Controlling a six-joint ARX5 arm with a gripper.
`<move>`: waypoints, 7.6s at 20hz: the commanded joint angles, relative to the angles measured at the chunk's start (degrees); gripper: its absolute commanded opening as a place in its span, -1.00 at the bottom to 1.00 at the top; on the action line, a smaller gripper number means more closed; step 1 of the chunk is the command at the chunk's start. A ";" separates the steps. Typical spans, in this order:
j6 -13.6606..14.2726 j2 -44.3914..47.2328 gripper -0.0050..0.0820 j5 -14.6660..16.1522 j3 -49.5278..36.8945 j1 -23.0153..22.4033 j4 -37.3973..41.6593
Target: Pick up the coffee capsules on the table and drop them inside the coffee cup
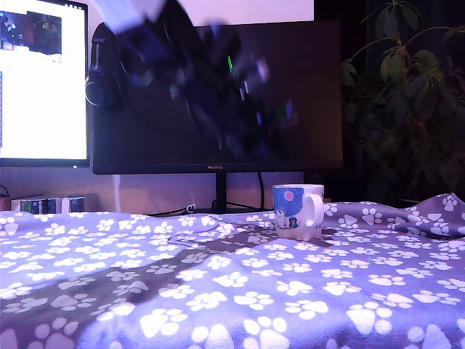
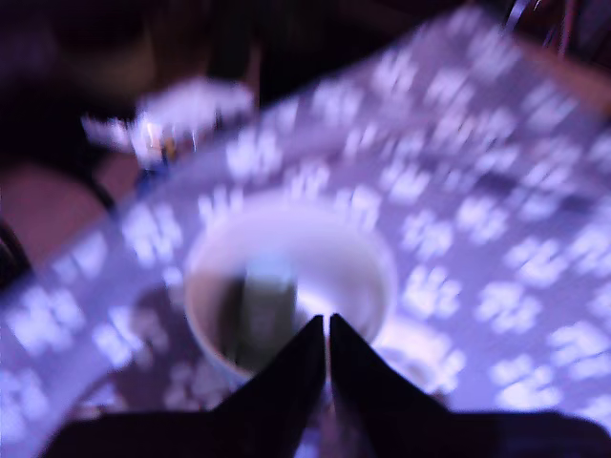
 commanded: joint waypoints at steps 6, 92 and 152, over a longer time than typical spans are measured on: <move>1.57 -3.58 -0.93 1.60 -0.61 2.45 -1.31; 3.41 -23.47 0.88 8.28 -62.18 3.02 54.25; 15.08 1.90 0.86 2.89 -25.66 0.24 18.67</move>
